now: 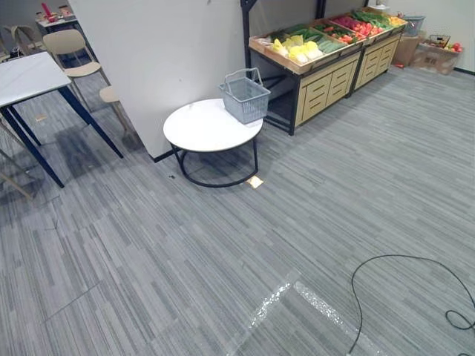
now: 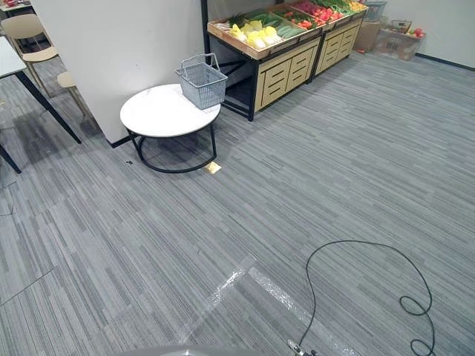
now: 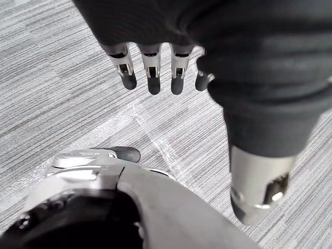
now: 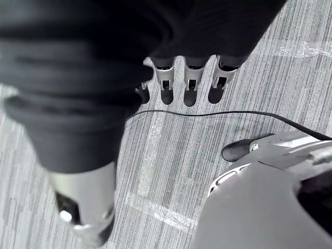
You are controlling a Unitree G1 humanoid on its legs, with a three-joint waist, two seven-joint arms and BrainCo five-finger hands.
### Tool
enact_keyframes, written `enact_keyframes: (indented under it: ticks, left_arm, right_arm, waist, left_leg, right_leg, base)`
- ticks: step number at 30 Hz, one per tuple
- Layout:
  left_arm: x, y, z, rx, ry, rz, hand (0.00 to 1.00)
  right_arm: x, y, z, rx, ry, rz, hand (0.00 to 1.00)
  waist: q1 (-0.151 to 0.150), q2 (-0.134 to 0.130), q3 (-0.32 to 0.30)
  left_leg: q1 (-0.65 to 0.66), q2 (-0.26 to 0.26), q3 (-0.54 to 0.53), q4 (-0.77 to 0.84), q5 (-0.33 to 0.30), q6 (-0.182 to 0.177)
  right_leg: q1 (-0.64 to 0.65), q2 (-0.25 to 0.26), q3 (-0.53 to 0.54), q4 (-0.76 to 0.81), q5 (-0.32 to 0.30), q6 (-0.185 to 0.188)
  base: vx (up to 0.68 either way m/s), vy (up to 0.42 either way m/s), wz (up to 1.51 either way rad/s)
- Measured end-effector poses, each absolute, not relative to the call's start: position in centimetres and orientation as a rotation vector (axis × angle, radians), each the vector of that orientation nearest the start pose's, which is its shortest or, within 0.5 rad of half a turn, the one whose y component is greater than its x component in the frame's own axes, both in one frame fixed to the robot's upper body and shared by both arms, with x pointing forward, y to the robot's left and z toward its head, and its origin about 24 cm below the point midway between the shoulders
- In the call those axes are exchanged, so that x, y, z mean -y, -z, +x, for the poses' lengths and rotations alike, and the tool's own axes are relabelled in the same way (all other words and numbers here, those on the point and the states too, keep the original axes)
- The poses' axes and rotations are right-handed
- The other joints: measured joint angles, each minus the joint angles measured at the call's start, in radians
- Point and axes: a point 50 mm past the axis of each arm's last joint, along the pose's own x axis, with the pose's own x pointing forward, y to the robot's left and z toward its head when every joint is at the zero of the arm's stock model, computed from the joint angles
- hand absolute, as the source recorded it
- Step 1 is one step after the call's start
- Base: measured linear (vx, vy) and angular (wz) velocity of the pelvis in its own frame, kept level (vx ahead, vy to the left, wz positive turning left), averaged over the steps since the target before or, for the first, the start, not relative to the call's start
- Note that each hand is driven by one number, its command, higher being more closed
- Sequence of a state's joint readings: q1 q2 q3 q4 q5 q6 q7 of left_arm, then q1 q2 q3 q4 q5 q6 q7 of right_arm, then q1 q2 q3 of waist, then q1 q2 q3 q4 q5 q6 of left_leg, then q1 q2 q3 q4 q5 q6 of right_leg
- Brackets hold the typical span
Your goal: Pick vegetable in the basket
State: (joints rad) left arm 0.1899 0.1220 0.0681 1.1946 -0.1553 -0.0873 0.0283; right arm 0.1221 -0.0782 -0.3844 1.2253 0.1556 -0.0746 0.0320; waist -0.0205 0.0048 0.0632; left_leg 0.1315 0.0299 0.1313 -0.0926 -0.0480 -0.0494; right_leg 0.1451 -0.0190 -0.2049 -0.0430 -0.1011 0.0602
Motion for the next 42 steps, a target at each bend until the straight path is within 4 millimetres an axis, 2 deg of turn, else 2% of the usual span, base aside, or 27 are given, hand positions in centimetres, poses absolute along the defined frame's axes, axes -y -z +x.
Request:
enact_keyframes:
  ticks: [18, 21, 24, 25, 26, 27, 28, 29, 31, 32, 33, 35, 37, 38, 39, 40, 41, 42]
  left_arm:
    - [-21.2, 17.2, 2.7, -1.262, -0.304, -0.04, 0.0]
    - [-21.4, 17.1, 4.0, -1.233, -0.304, -0.028, 0.0]
    - [-22.4, 16.7, 5.2, -1.2, -0.314, -0.003, 0.0]
    - [-22.8, 16.6, 5.4, -1.193, -0.331, -0.004, 0.0]
    - [-22.8, 16.6, 5.5, -1.188, -0.35, -0.014, 0.0]
    - [-22.8, 16.6, 5.5, -1.185, -0.359, -0.02, 0.0]
    - [-23.0, 16.5, 5.7, -1.174, -0.374, -0.026, 0.0]
    - [-23.1, 16.3, 6.4, -1.128, -0.412, -0.059, 0.0]
    - [-22.5, 16.3, 6.8, -1.1, -0.427, -0.096, 0.0]
    - [-22.5, 16.3, 6.5, -1.098, -0.453, -0.125, 0.0]
    - [-22.3, 16.3, 6.5, -1.097, -0.455, -0.134, 0.0]
    - [-22.0, 16.4, 6.4, -1.099, -0.469, -0.164, 0.0]
    - [-21.9, 16.5, 6.2, -1.107, -0.467, -0.167, 0.0]
    - [-21.9, 16.5, 6.0, -1.112, -0.466, -0.167, 0.0]
    - [-21.7, 16.6, 5.9, -1.115, -0.466, -0.17, 0.0]
    - [-21.5, 16.6, 5.7, -1.12, -0.465, -0.175, 0.0]
    - [-21.5, 16.7, 5.6, -1.121, -0.465, -0.175, 0.0]
    - [-21.3, 16.8, 4.9, -1.14, -0.468, -0.181, 0.0]
  right_arm:
    - [21.5, 17.2, 3.8, -1.194, 0.504, 0.299, 0.0]
    - [21.6, 17.0, 5.6, -1.149, 0.497, 0.311, 0.0]
    - [20.8, 17.0, 6.6, -1.119, 0.494, 0.345, 0.0]
    - [20.5, 17.0, 6.8, -1.114, 0.489, 0.354, 0.0]
    - [20.5, 16.9, 6.8, -1.115, 0.479, 0.345, 0.0]
    - [20.6, 16.9, 6.9, -1.115, 0.472, 0.336, 0.0]
    - [20.6, 16.9, 6.9, -1.115, 0.463, 0.327, 0.0]
    - [20.9, 16.8, 6.9, -1.113, 0.462, 0.315, 0.0]
    - [21.4, 16.8, 6.6, -1.118, 0.467, 0.3, 0.0]
    - [21.4, 16.8, 6.7, -1.119, 0.458, 0.288, 0.0]
    - [21.4, 16.8, 6.8, -1.116, 0.458, 0.289, 0.0]
    - [21.7, 16.6, 7.5, -1.1, 0.457, 0.281, 0.0]
    - [21.7, 16.5, 8.3, -1.082, 0.448, 0.282, 0.0]
    - [21.5, 16.2, 9.5, -1.054, 0.432, 0.282, 0.0]
    - [21.4, 16.1, 10.0, -1.044, 0.421, 0.279, 0.0]
    - [21.1, 16.0, 10.5, -1.027, 0.399, 0.269, 0.0]
    - [21.1, 16.0, 10.5, -1.025, 0.395, 0.267, 0.0]
    - [20.6, 15.7, 11.6, -0.991, 0.367, 0.265, 0.0]
  waist:
    - [0.0, -0.008, 0.009]
    - [-0.004, -0.007, 0.058]
    - [-0.003, -0.045, 0.094]
    - [-0.005, -0.06, 0.104]
    - [-0.003, -0.056, 0.11]
    - [-0.001, -0.059, 0.109]
    - [0.001, -0.059, 0.112]
    - [-0.004, -0.049, 0.125]
    - [0.001, -0.031, 0.151]
    - [0.002, -0.023, 0.152]
    - [0.002, -0.02, 0.153]
    - [0.005, -0.018, 0.158]
    - [0.021, -0.025, 0.162]
    - [0.036, -0.026, 0.169]
    - [0.041, -0.025, 0.169]
    - [0.055, -0.019, 0.167]
    - [0.057, -0.018, 0.167]
    - [0.075, -0.002, 0.166]
  left_leg:
    - [-0.001, 0.001, 0.022, -0.002, -0.004, -0.005]
    - [-0.02, 0.005, 0.023, -0.001, 0.006, -0.006]
    - [-0.041, -0.001, 0.021, 0.004, 0.006, -0.018]
    - [-0.061, 0.001, 0.023, 0.058, -0.026, -0.03]
    - [-0.112, 0.017, 0.025, 0.186, -0.088, -0.037]
    - [-0.142, 0.028, 0.036, 0.266, -0.117, -0.048]
    - [-0.206, 0.047, 0.063, 0.412, -0.133, -0.051]
    - [-0.326, 0.095, 0.072, 0.693, -0.118, -0.035]
    - [-0.409, 0.138, 0.064, 0.904, -0.06, -0.031]
    - [-0.451, 0.139, 0.047, 0.991, -0.075, -0.022]
    - [-0.471, 0.137, 0.044, 1.004, -0.089, -0.03]
    - [-0.561, 0.118, 0.043, 0.929, -0.126, -0.035]
    - [-0.595, 0.09, 0.048, 0.775, -0.115, -0.031]
    - [-0.607, 0.066, 0.043, 0.566, -0.06, -0.03]
    - [-0.607, 0.062, 0.044, 0.473, -0.023, -0.035]
    - [-0.605, 0.067, 0.04, 0.306, 0.036, -0.038]
    - [-0.605, 0.069, 0.039, 0.292, 0.039, -0.039]
    - [-0.616, 0.106, 0.015, 0.214, 0.042, -0.044]
  right_leg:
    - [-0.007, 0.001, 0.018, 0.0, -0.001, 0.0]
    - [-0.096, -0.012, 0.018, 0.154, -0.068, -0.009]
    - [-0.175, -0.031, 0.016, 0.281, -0.137, -0.025]
    - [-0.181, -0.036, 0.012, 0.305, -0.161, -0.037]
    - [-0.18, -0.036, 0.012, 0.312, -0.183, -0.055]
    - [-0.174, -0.035, 0.011, 0.311, -0.188, -0.057]
    - [-0.167, -0.033, 0.011, 0.311, -0.195, -0.065]
    - [-0.134, -0.025, 0.003, 0.305, -0.199, -0.074]
    - [-0.088, -0.012, 0.004, 0.307, -0.204, -0.076]
    - [-0.062, -0.017, 0.006, 0.305, -0.223, -0.084]
    - [-0.048, -0.018, 0.012, 0.301, -0.225, -0.081]
    - [-0.015, -0.03, 0.019, 0.245, -0.223, -0.076]
    - [0.006, -0.048, 0.031, 0.208, -0.217, -0.066]
    - [0.04, -0.064, 0.048, 0.156, -0.213, -0.057]
    - [0.054, -0.069, 0.052, 0.137, -0.213, -0.051]
    - [0.084, -0.076, 0.069, 0.104, -0.216, -0.044]
    - [0.088, -0.076, 0.072, 0.101, -0.216, -0.044]
    - [0.125, -0.077, 0.107, 0.076, -0.221, -0.045]
  base:
    - [0.0, -0.005, -0.03]
    - [-0.04, -0.027, -0.02]
    - [-0.04, -0.052, 0.05]
    - [-0.01, -0.099, 0.02]
    - [0.01, -0.089, -0.06]
    - [0.02, -0.068, -0.08]
    - [0.07, -0.117, 0.0]
    - [0.09, -0.11, 0.02]
    - [0.17, -0.047, -0.01]
    - [0.22, 0.01, -0.03]
    - [0.28, 0.017, -0.05]
    - [0.34, 0.052, -0.11]
    - [0.35, 0.088, -0.26]
    - [0.32, 0.11, -0.38]
    - [0.42, 0.183, -0.5]
    - [0.37, 0.186, -0.31]
    - [0.61, 0.38, -0.67]
    - [0.53, 0.376, -0.69]
